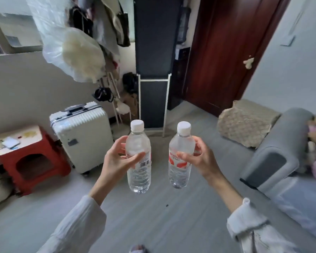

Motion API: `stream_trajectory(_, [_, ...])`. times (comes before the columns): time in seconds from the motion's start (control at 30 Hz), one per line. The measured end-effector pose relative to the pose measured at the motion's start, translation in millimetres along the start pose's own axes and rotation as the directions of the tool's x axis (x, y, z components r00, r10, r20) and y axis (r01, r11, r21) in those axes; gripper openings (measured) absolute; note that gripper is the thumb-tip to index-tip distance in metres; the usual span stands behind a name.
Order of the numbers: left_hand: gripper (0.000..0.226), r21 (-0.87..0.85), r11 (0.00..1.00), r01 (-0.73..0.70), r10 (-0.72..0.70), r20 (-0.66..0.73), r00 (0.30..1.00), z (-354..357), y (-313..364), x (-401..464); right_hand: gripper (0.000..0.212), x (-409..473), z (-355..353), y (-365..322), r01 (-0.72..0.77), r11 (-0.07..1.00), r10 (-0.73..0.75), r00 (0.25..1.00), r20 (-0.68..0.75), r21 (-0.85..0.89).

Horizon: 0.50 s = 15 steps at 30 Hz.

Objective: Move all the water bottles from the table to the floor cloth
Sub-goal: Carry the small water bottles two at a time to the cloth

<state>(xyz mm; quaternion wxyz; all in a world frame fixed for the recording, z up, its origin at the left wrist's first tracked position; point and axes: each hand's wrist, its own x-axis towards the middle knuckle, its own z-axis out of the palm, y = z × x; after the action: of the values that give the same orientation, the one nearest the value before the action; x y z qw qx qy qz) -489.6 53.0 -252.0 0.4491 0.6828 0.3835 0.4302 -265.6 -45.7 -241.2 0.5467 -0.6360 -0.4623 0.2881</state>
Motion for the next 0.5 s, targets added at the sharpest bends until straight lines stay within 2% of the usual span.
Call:
stream_trajectory(0.27, [0.056, -0.042, 0.999, 0.014, -0.003, 0.262, 0.965, 186.5, -14.0, 122.6, 0.05, 74.4, -138.7, 68.4, -0.102, 0.994, 0.108, 0.963, -0.248, 0.036])
stream_trajectory(0.4, [0.07, -0.083, 0.996, 0.029, 0.0, 0.33, 0.944, 280.6, -21.3, 200.5, 0.047, 142.7, -208.9, 98.5, -0.113, 0.994, 0.107, 0.944, -0.311, -0.001])
stream_trajectory(0.5, [0.063, -0.121, 0.992, 0.026, 0.021, 0.37, 0.929, 343.2, -16.6, 261.7, 0.044, 194.9, -259.3, 110.6, -0.122, 0.992, 0.104, 0.927, -0.361, -0.028])
